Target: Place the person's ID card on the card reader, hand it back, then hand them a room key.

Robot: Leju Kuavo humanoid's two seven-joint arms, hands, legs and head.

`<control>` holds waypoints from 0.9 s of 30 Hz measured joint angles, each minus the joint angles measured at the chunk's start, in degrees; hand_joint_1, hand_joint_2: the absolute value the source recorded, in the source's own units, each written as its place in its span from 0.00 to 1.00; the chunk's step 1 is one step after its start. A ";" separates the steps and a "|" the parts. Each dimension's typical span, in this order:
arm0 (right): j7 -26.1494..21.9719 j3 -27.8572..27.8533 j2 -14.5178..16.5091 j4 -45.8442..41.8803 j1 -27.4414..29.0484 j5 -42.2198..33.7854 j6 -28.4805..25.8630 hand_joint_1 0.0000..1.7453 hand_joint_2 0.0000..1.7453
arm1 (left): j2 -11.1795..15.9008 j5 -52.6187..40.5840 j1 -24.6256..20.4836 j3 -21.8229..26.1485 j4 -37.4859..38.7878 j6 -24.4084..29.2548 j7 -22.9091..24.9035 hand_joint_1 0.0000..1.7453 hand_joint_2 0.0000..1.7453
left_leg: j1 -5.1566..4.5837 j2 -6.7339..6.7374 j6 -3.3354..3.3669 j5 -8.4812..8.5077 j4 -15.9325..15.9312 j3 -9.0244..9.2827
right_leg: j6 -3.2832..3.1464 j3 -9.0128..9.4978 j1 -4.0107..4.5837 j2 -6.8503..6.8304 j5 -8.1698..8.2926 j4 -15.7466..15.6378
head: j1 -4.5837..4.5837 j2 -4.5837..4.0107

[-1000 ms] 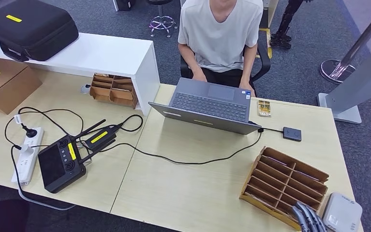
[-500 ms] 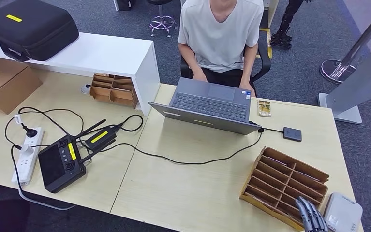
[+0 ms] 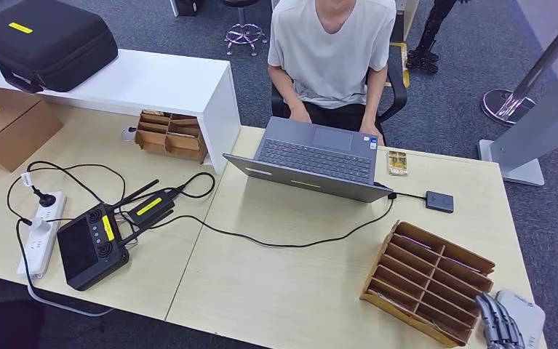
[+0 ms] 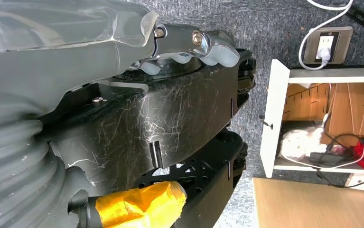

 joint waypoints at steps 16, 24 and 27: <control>-1.84 -2.53 1.98 0.07 0.76 -0.14 0.53 1.00 1.00 | 0.02 0.00 0.00 0.00 -0.04 0.00 0.00 0.00 1.00 | 0.00 0.00 0.00 0.00 0.00 0.00 | 0.00 0.00 0.00 0.00 0.00 0.00 | 0.01 0.00; -2.27 -3.46 2.43 0.08 0.77 -0.38 0.63 1.00 1.00 | 0.02 0.00 0.00 0.00 -0.04 0.00 0.00 0.00 1.00 | 0.00 0.00 0.00 0.00 0.00 0.00 | 0.00 0.01 0.00 0.00 0.00 0.00 | 0.01 0.00; -2.63 -3.64 2.53 0.15 0.82 -0.62 0.81 1.00 1.00 | 0.02 0.00 0.00 0.00 -0.04 0.00 0.00 0.00 1.00 | 0.00 0.00 0.00 0.00 0.00 0.00 | 0.00 0.01 -0.01 0.00 0.00 0.00 | 0.01 0.00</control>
